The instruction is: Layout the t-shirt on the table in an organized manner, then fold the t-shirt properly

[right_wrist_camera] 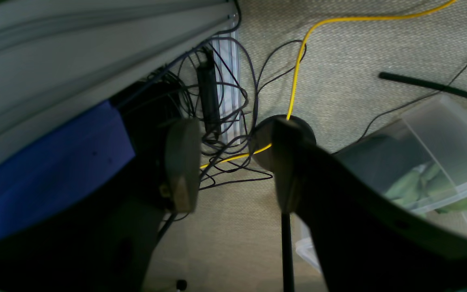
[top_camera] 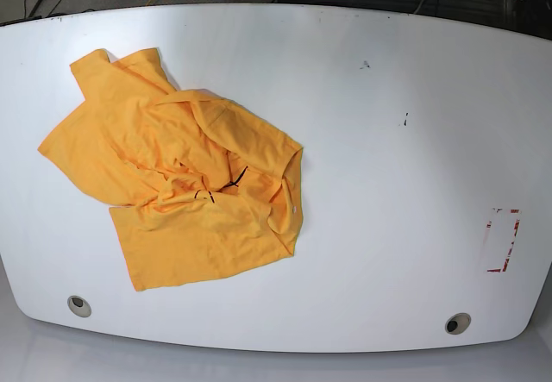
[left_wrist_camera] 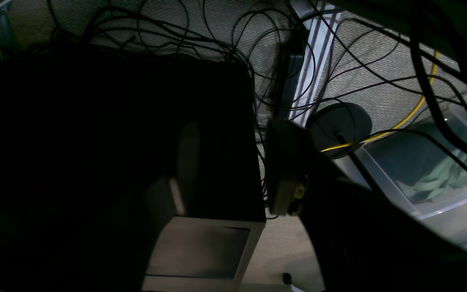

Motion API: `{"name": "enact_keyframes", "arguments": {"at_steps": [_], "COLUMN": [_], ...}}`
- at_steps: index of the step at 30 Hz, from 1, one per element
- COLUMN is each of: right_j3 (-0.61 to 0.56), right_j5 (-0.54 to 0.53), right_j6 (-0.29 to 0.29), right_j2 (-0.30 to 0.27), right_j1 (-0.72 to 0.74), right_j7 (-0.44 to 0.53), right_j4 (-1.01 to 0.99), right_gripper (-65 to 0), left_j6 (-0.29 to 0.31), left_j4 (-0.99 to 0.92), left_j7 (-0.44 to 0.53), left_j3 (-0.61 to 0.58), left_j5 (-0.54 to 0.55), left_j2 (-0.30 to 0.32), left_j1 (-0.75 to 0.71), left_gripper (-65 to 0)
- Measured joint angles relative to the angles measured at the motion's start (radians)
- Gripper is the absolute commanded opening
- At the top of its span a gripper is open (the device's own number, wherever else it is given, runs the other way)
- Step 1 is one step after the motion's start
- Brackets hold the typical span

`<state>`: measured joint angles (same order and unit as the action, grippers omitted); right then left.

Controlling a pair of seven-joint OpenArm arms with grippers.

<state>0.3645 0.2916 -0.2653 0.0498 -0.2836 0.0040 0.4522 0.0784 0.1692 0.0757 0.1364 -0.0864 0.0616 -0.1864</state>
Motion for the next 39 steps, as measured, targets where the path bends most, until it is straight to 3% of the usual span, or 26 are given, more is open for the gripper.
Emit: {"name": "enact_keyframes", "arguments": {"at_steps": [39], "right_j3": [0.009], "right_j5": [-0.007], "right_j6": [-0.005], "right_j2": [0.000], "right_j1": [0.002], "right_j7": [-0.012], "right_j4": [0.017], "right_gripper": [-37.8], "left_j6": [-0.003], "left_j4": [0.036], "left_j7": [0.000], "left_j3": [0.000], "left_j5": [-0.003], "left_j2": [-0.003], "left_j1": [-0.014], "left_gripper": [-39.7]}}
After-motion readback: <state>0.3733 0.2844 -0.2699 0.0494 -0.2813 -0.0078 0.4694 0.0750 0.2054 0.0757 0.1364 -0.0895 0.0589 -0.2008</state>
